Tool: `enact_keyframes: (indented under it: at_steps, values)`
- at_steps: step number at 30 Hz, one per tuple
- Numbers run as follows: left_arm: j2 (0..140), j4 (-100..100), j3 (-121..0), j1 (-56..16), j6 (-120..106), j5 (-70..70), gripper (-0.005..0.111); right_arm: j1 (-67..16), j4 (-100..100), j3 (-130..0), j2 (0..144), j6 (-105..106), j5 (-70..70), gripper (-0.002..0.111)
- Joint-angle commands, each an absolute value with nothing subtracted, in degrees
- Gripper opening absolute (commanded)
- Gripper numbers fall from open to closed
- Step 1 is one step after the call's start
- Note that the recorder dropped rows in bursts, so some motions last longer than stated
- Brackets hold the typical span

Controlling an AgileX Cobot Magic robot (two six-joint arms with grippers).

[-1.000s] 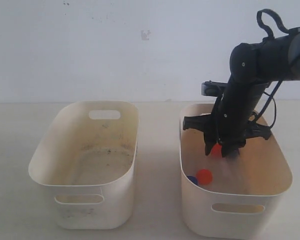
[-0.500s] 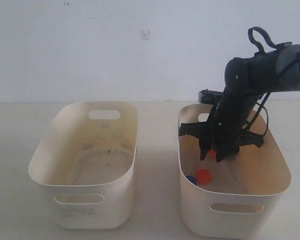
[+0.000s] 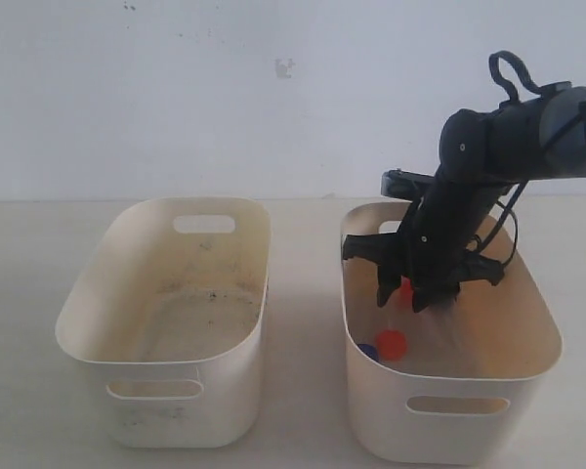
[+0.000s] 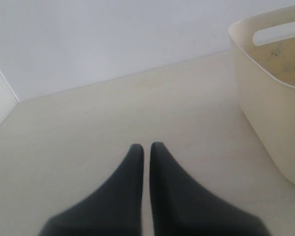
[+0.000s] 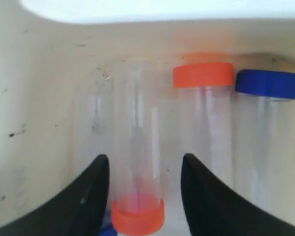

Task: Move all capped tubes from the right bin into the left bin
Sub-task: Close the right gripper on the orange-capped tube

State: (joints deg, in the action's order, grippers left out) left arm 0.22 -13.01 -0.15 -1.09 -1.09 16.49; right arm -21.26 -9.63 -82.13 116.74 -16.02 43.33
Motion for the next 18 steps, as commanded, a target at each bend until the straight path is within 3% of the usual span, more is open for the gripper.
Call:
enact_keyframes:
  at_steps: [1, 18]
  values:
    - [0.00, -13.11, 0.00, -1.22, -1.17, 16.27, 0.004, -21.09, -11.50, -82.42, 117.76, -14.41, 42.42, 0.059]
    - [0.00, -13.11, 0.00, -1.22, -1.17, 16.27, 0.004, -21.09, -10.33, -82.42, 121.02, -13.99, 43.82, 0.059]
